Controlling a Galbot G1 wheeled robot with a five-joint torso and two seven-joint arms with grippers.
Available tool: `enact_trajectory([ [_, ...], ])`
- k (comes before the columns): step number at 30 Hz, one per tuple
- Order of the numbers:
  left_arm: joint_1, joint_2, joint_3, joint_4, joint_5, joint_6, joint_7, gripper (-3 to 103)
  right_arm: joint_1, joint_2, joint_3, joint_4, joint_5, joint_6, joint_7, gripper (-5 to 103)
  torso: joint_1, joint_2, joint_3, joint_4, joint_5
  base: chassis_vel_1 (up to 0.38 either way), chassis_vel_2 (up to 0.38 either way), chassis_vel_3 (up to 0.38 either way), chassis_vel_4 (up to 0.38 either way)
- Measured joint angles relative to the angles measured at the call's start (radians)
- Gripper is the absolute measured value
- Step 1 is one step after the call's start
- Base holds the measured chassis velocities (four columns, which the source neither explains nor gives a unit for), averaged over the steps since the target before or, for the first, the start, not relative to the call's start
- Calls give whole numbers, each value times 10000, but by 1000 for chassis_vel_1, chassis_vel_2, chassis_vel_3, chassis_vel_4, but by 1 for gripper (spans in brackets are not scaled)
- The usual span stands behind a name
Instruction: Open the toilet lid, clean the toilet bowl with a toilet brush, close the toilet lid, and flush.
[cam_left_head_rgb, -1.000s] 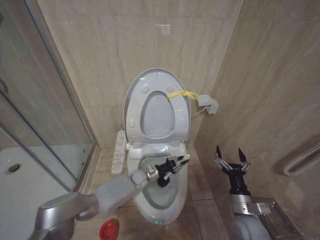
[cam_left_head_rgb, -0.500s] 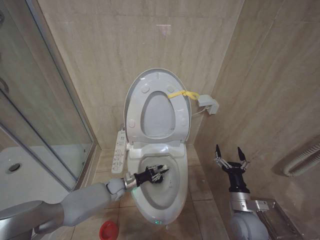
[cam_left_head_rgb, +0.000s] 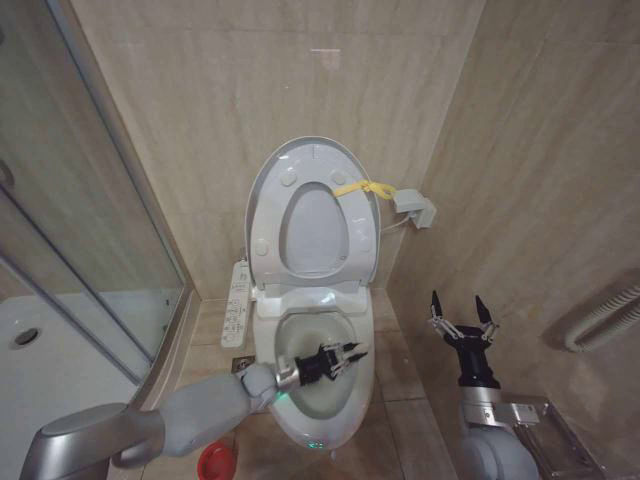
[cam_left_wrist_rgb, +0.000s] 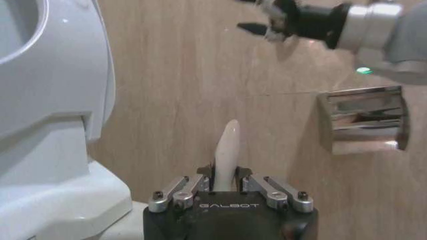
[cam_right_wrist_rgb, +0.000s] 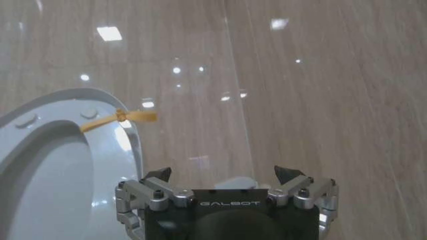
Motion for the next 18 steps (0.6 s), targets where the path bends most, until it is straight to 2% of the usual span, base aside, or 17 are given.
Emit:
enact_trajectory([
  [3, -146, -281, -287, -214, -54, 82, -206, 20, 3, -29, 29, 13, 9, -1, 0, 100, 2, -3, 3, -7, 3, 0, 0, 0, 0],
  [5, -498, -563, -453, -404, -231, 105, -246, 20, 213, -64, 17, -172, 19, -34, 2, 100, 1, -1, 1, -29, -3, 0, 0, 0, 0],
  [6, -498, -563, -453, -404, -231, 105, -246, 20, 213, -64, 17, -172, 19, -34, 2, 100, 1, -1, 1, -29, -3, 0, 0, 0, 0],
  [11, -619, -277, 116, 1, -335, 114, -87, 19, 338, -78, -29, -375, 27, -61, 3, 100, 4, -3, 3, -14, 3, -21, -11, -4, -2],
  [12, -566, -180, 291, 51, -209, 89, -127, 19, 117, -76, 25, -180, 42, -31, 2, 100, 3, -3, 3, 6, 6, 58, 49, 20, 19],
  [14, -591, -331, 147, -102, -193, 129, -289, 19, 28, -74, 81, -64, 58, -16, 0, 100, 3, -3, 2, 3, 3, 58, 34, 18, 29],
  [16, -846, -737, -215, -430, -290, 171, -467, 19, 132, -75, 107, -150, 72, -21, 1, 100, 2, -2, 2, -25, -2, 0, 0, 0, 0],
  [18, -950, -804, -308, -438, -341, 167, -436, 19, 245, -78, 81, -279, 72, -29, 1, 100, 1, 0, -1, -28, 0, 5, -28, -16, -3],
])
